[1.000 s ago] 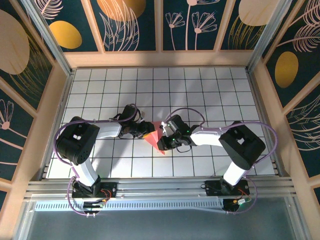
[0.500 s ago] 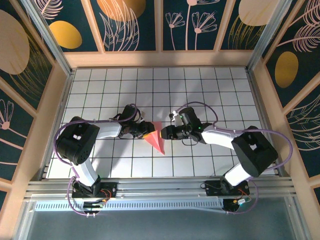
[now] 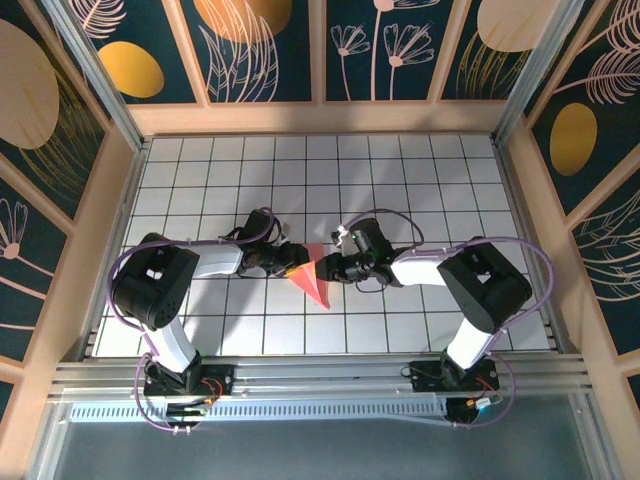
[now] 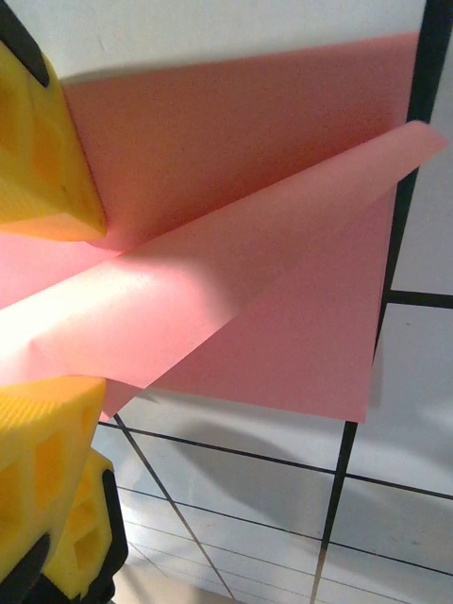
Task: Fold a paper plane with a square sheet of paper (fold left side to right side)
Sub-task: Fourth fold the wing at the center of the table.
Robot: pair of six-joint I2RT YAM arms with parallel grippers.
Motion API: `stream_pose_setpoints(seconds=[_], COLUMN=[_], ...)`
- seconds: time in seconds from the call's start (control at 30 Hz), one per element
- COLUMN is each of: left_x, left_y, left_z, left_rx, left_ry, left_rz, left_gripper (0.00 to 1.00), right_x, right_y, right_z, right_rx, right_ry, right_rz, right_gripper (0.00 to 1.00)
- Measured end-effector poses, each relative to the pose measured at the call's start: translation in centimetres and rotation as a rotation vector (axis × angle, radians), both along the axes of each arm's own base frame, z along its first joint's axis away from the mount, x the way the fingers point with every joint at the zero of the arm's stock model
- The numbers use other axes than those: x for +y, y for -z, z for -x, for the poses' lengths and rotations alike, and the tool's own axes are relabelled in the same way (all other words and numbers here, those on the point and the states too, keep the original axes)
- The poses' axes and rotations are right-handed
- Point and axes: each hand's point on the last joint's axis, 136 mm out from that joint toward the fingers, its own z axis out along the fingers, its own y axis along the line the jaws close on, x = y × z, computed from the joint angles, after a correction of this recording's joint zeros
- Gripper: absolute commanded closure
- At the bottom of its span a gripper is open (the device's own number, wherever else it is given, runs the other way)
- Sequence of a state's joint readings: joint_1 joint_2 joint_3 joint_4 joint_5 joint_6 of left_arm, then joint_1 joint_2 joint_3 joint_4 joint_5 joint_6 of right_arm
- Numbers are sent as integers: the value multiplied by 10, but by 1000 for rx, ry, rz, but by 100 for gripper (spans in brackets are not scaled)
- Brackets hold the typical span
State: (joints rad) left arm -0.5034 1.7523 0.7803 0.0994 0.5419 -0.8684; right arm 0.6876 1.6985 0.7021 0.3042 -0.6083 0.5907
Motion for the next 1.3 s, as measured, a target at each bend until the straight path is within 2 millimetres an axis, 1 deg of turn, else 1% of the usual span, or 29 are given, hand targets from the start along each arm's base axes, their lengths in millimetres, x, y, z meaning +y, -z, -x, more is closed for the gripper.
stream_pose_setpoints(seconds=[0.13,0.4,0.6,0.73,1.1,1.3], left_x=[0,0,0,0,0,0], left_y=[0,0,0,0,0,0], left_z=[0,0,0,0,0,0], left_rx=[0,0,0,0,0,0], left_ry=[0,0,0,0,0,0], left_rz=[0,0,0,0,0,0], left_gripper=[58,58,58,58,57,58], right_x=[4,9,9,8,-3,-7], right_y=[2,5,5,7,20,23], right_z=[-1,1,0,-1,-5,-7], right_rx=[4,25,23,25,27,18], right_ry=[-6,-15,-15,-7,40,54], right_rz=[-2,-6,-5,8,96,118], right_gripper=[68,82,100,100,100,100])
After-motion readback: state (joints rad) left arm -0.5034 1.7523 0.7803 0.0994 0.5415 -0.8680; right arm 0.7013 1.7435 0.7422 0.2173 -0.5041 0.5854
